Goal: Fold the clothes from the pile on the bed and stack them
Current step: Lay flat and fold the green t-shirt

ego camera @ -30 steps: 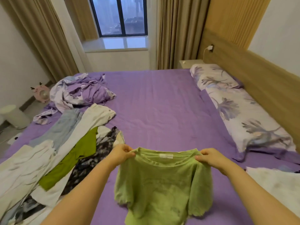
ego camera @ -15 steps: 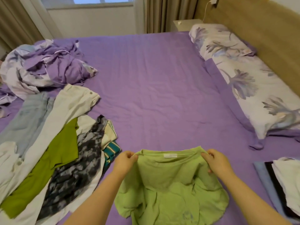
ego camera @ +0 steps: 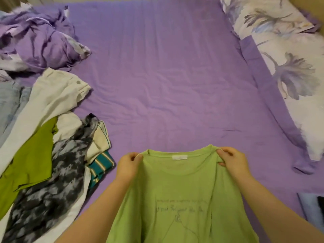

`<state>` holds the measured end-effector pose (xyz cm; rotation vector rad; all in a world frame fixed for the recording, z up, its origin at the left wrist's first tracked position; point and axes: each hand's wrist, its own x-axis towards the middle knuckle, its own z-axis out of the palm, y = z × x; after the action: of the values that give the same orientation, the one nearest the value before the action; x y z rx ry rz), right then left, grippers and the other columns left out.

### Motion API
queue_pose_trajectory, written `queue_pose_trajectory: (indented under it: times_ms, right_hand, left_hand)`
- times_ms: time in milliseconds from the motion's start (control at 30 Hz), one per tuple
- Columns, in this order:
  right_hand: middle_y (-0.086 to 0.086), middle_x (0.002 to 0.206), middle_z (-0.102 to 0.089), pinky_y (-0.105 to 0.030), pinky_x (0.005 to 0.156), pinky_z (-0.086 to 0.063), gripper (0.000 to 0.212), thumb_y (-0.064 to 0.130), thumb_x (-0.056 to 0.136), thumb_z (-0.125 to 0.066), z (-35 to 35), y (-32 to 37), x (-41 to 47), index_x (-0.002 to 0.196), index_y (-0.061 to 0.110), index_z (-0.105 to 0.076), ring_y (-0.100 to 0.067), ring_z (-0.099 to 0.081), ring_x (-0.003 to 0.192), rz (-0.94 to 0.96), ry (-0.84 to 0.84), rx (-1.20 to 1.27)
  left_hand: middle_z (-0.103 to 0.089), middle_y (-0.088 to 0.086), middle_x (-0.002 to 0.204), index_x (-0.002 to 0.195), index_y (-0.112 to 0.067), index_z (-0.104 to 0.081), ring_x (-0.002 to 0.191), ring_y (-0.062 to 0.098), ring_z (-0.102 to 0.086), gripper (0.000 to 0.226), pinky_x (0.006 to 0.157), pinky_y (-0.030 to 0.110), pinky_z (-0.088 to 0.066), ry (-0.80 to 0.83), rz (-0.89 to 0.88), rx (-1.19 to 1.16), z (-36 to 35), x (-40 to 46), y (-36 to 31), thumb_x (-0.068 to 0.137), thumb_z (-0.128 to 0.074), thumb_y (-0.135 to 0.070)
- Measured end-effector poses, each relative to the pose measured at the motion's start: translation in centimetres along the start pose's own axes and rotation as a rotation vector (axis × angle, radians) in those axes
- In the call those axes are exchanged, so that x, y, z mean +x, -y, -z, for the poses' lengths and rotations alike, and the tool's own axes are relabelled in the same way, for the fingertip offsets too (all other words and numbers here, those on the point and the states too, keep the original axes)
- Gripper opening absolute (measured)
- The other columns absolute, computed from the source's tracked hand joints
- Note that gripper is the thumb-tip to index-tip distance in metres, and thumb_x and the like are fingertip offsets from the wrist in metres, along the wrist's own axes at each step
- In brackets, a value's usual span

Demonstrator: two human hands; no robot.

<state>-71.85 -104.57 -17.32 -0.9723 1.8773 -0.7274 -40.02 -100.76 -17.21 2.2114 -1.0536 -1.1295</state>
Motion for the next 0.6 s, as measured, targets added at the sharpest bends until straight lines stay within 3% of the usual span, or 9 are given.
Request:
queue_pose_trajectory:
  times_ms: [100,167,200,300,367,467,533,600]
  right_hand:
    - [-0.009,0.079,-0.061,-0.007,0.053,-0.039,0.015,0.007,0.089,-0.064,0.3,2.0,3.7,0.096,-0.004,-0.069,-0.011,-0.052,0.065,0.143,0.021,-0.18]
    - [-0.007,0.077,-0.061,-0.006,0.054,-0.037,0.014,0.009,0.088,-0.065,0.8,3.6,5.9,0.095,-0.002,-0.071,-0.001,-0.052,0.059,0.205,0.011,-0.242]
    - [-0.007,0.077,-0.062,-0.007,0.054,-0.037,0.014,0.011,0.088,-0.066,0.9,4.3,6.9,0.095,-0.001,-0.072,-0.004,-0.052,0.06,0.227,-0.005,-0.266]
    - [-0.01,0.084,-0.066,-0.013,0.054,-0.035,0.017,0.014,0.088,-0.066,1.1,6.6,10.1,0.098,0.0,-0.072,-0.016,-0.054,0.075,0.262,-0.053,-0.297]
    - [-0.014,0.09,-0.069,-0.018,0.059,-0.033,0.018,0.015,0.088,-0.066,1.0,7.9,12.1,0.099,0.001,-0.072,-0.016,-0.054,0.079,0.282,-0.066,-0.312]
    - [-0.015,0.096,-0.071,-0.02,0.065,-0.031,0.018,0.016,0.088,-0.065,0.5,9.3,14.5,0.099,0.003,-0.073,-0.015,-0.055,0.081,0.323,-0.075,-0.356]
    - [-0.015,0.101,-0.071,-0.021,0.067,-0.033,0.019,0.014,0.089,-0.064,-0.4,9.4,15.4,0.102,0.002,-0.072,-0.018,-0.059,0.086,0.334,-0.027,-0.388]
    - [-0.015,0.113,-0.068,-0.024,0.082,-0.038,0.024,0.01,0.091,-0.06,-1.5,8.7,15.7,0.112,0.002,-0.068,-0.024,-0.062,0.103,0.321,0.082,-0.441]
  left_hand:
    - [-0.065,0.004,0.09,0.097,-0.012,-0.07,0.086,0.019,-0.057,0.015,0.072,0.028,-0.039,-0.083,0.006,0.013,0.1,3.3,-1.9,0.092,-0.06,-0.023]
    - [-0.066,0.003,0.089,0.096,-0.015,-0.071,0.085,0.021,-0.058,0.015,0.071,0.028,-0.038,-0.1,-0.005,0.024,0.1,5.2,-3.2,0.092,-0.061,-0.025]
    - [-0.066,0.003,0.088,0.095,-0.016,-0.071,0.084,0.021,-0.058,0.014,0.07,0.028,-0.037,-0.101,-0.014,0.028,0.0,6.0,-3.9,0.092,-0.061,-0.026]
    - [-0.064,0.003,0.085,0.094,-0.018,-0.07,0.079,0.018,-0.055,0.012,0.066,0.028,-0.036,-0.112,-0.044,0.037,-0.7,8.1,-6.1,0.092,-0.061,-0.026]
    - [-0.063,0.002,0.083,0.092,-0.019,-0.069,0.077,0.017,-0.053,0.011,0.06,0.028,-0.034,-0.134,-0.056,0.034,-1.3,9.5,-7.3,0.092,-0.06,-0.025]
    - [-0.063,0.004,0.086,0.098,-0.015,-0.071,0.079,0.018,-0.053,0.017,0.063,0.028,-0.031,-0.211,-0.059,0.05,-1.7,11.7,-8.7,0.092,-0.059,-0.025]
    - [-0.067,0.008,0.092,0.102,-0.012,-0.071,0.083,0.023,-0.056,0.02,0.066,0.027,-0.031,-0.28,-0.049,0.077,-1.7,13.3,-8.9,0.093,-0.057,-0.024]
    - [-0.069,0.014,0.102,0.105,-0.01,-0.07,0.094,0.029,-0.061,0.023,0.069,0.028,-0.034,-0.301,-0.025,0.108,-1.7,14.7,-8.4,0.094,-0.056,-0.024]
